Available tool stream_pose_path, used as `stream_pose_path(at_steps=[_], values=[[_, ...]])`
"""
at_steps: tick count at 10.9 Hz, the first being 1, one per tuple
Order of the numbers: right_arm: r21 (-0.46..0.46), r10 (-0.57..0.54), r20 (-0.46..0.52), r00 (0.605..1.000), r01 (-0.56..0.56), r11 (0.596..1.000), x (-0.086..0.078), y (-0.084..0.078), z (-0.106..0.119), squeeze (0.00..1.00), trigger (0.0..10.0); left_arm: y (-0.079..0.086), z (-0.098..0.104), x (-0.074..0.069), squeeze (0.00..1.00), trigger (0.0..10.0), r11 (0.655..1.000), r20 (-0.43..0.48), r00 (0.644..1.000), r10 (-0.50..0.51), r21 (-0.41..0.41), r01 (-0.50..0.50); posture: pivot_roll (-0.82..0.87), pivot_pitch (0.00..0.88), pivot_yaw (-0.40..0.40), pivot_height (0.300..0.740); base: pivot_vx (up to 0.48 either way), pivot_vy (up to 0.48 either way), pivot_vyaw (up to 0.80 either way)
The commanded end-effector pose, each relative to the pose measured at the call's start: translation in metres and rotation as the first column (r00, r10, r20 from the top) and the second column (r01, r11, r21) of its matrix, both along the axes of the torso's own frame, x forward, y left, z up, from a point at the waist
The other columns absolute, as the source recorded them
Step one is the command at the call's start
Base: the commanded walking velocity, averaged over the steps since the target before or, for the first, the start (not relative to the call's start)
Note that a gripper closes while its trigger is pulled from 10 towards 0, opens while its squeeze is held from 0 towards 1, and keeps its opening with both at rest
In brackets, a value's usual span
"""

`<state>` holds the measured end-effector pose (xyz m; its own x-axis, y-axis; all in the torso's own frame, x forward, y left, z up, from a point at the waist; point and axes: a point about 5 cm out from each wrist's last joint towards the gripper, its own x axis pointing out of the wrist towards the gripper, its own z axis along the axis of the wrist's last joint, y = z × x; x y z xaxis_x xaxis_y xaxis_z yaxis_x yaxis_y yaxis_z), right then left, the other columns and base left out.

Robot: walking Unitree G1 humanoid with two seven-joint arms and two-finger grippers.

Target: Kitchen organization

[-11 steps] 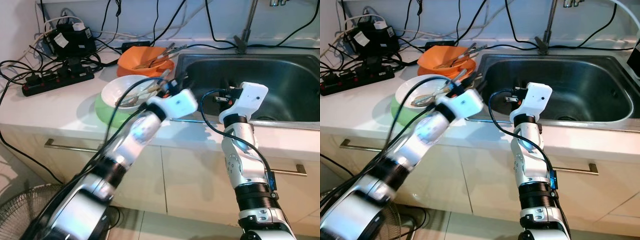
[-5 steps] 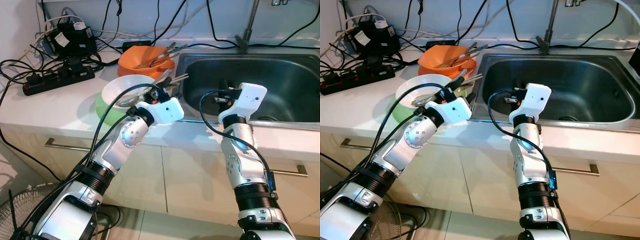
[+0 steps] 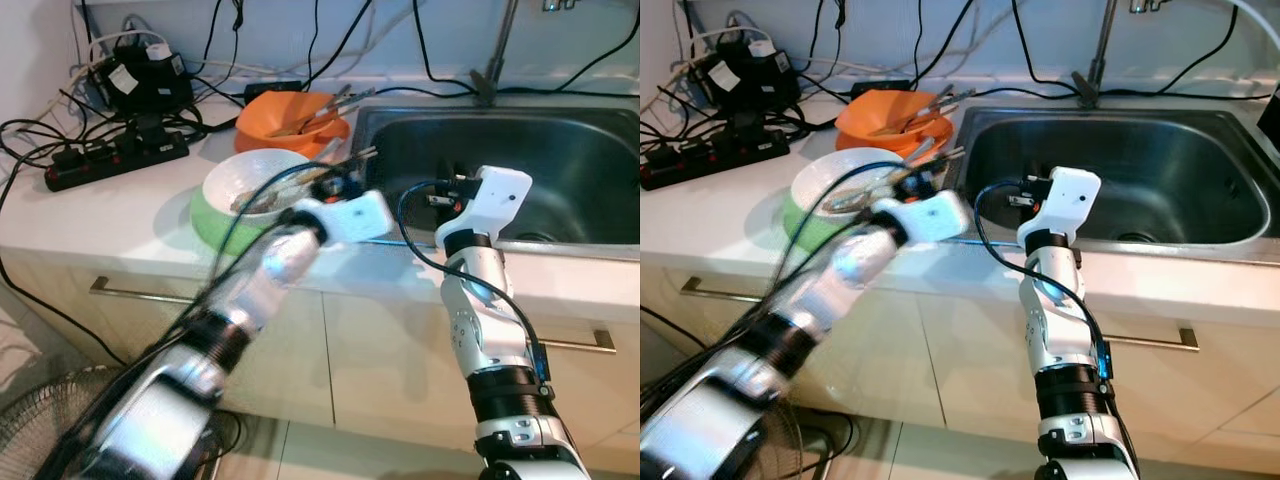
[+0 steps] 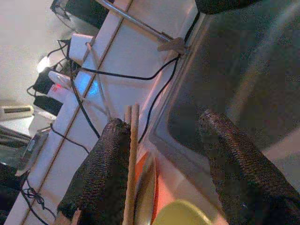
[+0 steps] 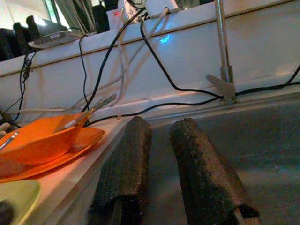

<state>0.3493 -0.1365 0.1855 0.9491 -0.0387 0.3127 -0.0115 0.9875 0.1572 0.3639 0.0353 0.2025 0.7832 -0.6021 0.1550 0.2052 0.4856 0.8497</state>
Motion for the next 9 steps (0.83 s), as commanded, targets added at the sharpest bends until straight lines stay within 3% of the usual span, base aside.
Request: stream_pose_path(at_steps=[1,3,5,9], values=[[0.001,0.006,0.006,1.000,-0.006,1.000,0.001,0.003,0.002,0.00,10.0,-0.001,0.004,0.003,0.00,10.0,1.000,0.020,1.000,0.017,0.019,-0.017,0.00,0.017,0.112,0.740,0.000,0.000,0.00],[0.002,-0.002,0.007,1.000,0.002,1.000,-0.001,0.002,0.001,0.00,10.0,-0.010,0.020,0.019,0.00,10.0,0.995,0.066,0.993,0.097,0.011,-0.098,0.00,0.022,0.123,0.740,0.000,0.000,0.00],[0.003,-0.002,0.006,1.000,0.002,1.000,-0.002,0.003,0.000,0.00,10.0,-0.013,0.027,0.024,0.00,10.0,0.992,0.084,0.989,0.119,0.020,-0.121,-0.01,0.025,0.127,0.740,0.000,0.000,0.00],[0.004,-0.009,0.003,1.000,0.008,1.000,-0.002,0.003,-0.001,0.00,10.0,-0.014,0.026,0.036,0.00,10.0,0.963,0.059,0.974,0.217,0.153,-0.223,-0.01,0.027,0.134,0.740,0.000,0.000,0.00]])
